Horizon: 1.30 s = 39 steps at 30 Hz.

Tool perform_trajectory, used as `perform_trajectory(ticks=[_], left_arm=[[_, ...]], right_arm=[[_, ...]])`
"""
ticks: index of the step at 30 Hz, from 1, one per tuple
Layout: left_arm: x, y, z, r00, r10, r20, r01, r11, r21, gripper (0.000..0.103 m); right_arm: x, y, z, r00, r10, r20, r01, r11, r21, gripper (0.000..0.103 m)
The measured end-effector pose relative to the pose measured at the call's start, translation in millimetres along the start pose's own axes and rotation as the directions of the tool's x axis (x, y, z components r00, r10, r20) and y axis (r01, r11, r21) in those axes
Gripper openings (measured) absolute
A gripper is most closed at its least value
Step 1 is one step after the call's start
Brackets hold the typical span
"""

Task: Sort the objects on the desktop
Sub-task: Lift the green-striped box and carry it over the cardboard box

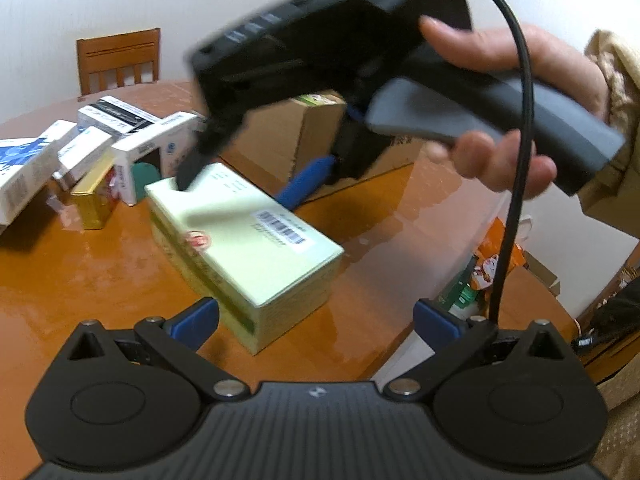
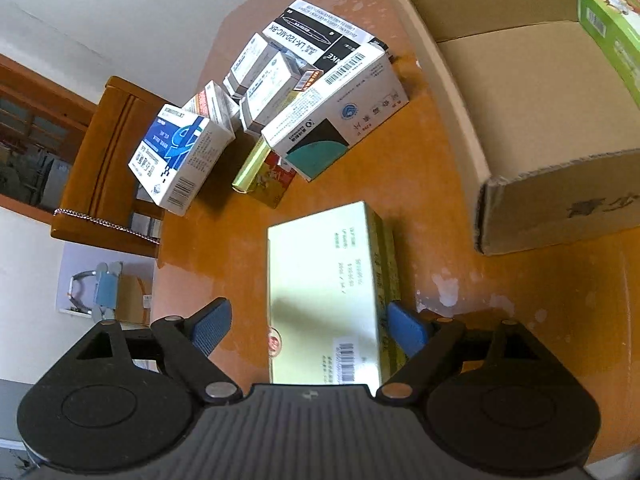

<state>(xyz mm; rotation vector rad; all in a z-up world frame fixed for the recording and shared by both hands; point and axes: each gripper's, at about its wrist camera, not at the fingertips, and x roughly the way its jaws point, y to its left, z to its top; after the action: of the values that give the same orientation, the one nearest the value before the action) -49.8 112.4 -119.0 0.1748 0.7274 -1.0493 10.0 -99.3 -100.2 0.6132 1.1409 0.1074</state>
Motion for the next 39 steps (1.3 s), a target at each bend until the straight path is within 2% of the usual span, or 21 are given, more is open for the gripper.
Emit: perform_trajectory(ticks=[4,8,10,14,19,22,23,24,35,36,39], left_arm=[[-13,11,-7,1.000,0.025,0.012,-0.024,0.999,-0.045,0.103],[-27,18,-15,0.999,0.042,0.023,-0.040,0.997,-0.068,0.103],[-32,21,-19,0.999,0.049,0.023,-0.047,0.996,-0.073,0.103],[-40,26,-26,0.998,0.067,0.017,-0.065,0.995,-0.069,0.103],[-50,35,-31,0.996,0.090,0.022,-0.088,0.993,-0.079,0.103],[-52,39,-33,0.995,0.099,0.023,-0.096,0.991,-0.093,0.103],[-53,40,-34,0.995,0.100,0.026,-0.097,0.991,-0.095,0.103],[-54,40,-34,0.995,0.099,0.029,-0.096,0.991,-0.095,0.103],[-57,45,-39,0.995,0.096,0.036,-0.093,0.991,-0.095,0.103],[-58,45,-39,0.995,0.097,0.037,-0.093,0.991,-0.094,0.103],[-60,46,-39,0.995,0.094,0.041,-0.090,0.992,-0.093,0.103]], right_arm=[[-4,9,-12,0.992,-0.125,0.025,0.126,0.989,-0.078,0.089],[-3,30,-26,0.978,-0.201,0.051,0.207,0.962,-0.176,0.090],[3,47,-29,0.968,-0.240,0.069,0.249,0.937,-0.245,0.095],[21,69,-32,0.936,-0.332,0.113,0.351,0.877,-0.329,0.095],[41,79,-35,0.916,-0.383,0.117,0.398,0.842,-0.365,0.095],[47,83,-38,0.895,-0.423,0.140,0.442,0.805,-0.396,0.090],[50,83,-38,0.886,-0.441,0.144,0.460,0.793,-0.399,0.082],[52,82,-37,0.876,-0.458,0.148,0.477,0.782,-0.402,0.079],[60,79,-31,0.873,-0.473,0.117,0.477,0.781,-0.404,0.078],[58,77,-29,0.878,-0.467,0.109,0.470,0.792,-0.390,0.077],[49,67,-21,0.913,-0.402,0.067,0.402,0.861,-0.311,0.077]])
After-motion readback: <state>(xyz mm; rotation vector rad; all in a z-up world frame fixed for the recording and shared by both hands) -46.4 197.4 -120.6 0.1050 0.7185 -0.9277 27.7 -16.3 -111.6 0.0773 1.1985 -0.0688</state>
